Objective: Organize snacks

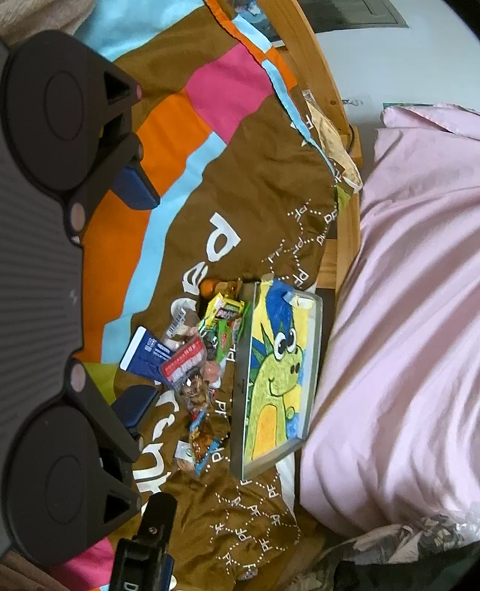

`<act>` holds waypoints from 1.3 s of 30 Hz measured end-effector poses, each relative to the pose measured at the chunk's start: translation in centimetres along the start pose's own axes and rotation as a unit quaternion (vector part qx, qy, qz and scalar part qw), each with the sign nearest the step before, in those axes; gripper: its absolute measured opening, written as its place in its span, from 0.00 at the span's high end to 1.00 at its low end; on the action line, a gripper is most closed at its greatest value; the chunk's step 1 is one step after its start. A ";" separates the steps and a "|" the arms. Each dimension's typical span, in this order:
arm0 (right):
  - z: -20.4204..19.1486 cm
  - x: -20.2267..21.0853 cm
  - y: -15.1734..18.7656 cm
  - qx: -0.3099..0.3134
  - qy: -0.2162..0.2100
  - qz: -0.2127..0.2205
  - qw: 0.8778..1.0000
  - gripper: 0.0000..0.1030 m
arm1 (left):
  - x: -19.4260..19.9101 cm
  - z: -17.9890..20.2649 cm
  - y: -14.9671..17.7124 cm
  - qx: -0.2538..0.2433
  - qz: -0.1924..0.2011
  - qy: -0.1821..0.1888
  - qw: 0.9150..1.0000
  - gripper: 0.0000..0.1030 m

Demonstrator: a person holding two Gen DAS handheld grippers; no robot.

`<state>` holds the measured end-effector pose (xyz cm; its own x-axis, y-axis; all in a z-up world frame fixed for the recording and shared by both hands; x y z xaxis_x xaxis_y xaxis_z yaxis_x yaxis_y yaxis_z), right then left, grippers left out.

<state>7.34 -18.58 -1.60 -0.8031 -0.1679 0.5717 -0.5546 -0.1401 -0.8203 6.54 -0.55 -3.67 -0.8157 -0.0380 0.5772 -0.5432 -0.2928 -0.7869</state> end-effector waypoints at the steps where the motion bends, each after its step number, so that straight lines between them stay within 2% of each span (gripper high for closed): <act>1: 0.0 -0.1 0.0 -0.003 -0.005 -0.003 1.000 0.01 | -0.1 0.0 -0.1 0.001 -0.004 -0.002 1.000 0.00; 5: 0.0 0.0 -0.2 -0.014 -0.019 -0.006 1.000 0.01 | -0.3 0.0 -0.9 -0.004 -0.008 -0.013 1.000 0.00; 9: 0.0 -0.1 -0.3 -0.033 -0.054 -0.005 0.998 0.01 | -0.3 0.1 -1.7 -0.001 -0.008 -0.011 1.000 0.00; 15: -0.1 -0.4 -1.5 -0.013 -0.062 0.000 0.998 0.01 | -1.1 0.8 -3.1 -0.019 -0.013 -0.001 1.000 0.00; 19: 0.3 -1.3 -2.3 0.005 -0.068 -0.004 0.998 0.01 | -2.3 1.2 -4.6 -0.039 -0.019 0.016 0.999 0.00; 25: 1.2 -3.1 -1.8 -0.020 -0.067 -0.036 0.997 0.01 | -4.5 2.1 -6.1 -0.061 -0.030 0.055 0.996 0.00; 32: 1.6 -5.2 -2.8 0.014 -0.066 -0.038 0.997 0.01 | -6.3 3.5 -5.1 -0.106 -0.036 0.100 0.989 0.00; 39: 2.7 -7.7 -3.8 0.051 -0.056 -0.042 0.996 0.01 | -8.7 4.7 -3.4 -0.158 -0.064 0.118 0.978 0.00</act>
<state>16.22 -19.43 -2.77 -0.7218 -0.2590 0.6418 -0.5894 -0.2560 -0.7662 16.45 -3.73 -4.96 -0.7395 0.2131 0.6386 -0.6481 0.0314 -0.7609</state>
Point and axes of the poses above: each gripper's, at about its wrist camera, not at the fingertips, and x roughly against the way its jaws point, z to its right, y to its underside, the point moved 7 cm from there along -x, roughly the way its jaws point, and after that the axes turned 12 degrees about x, right-handed, at the moved point
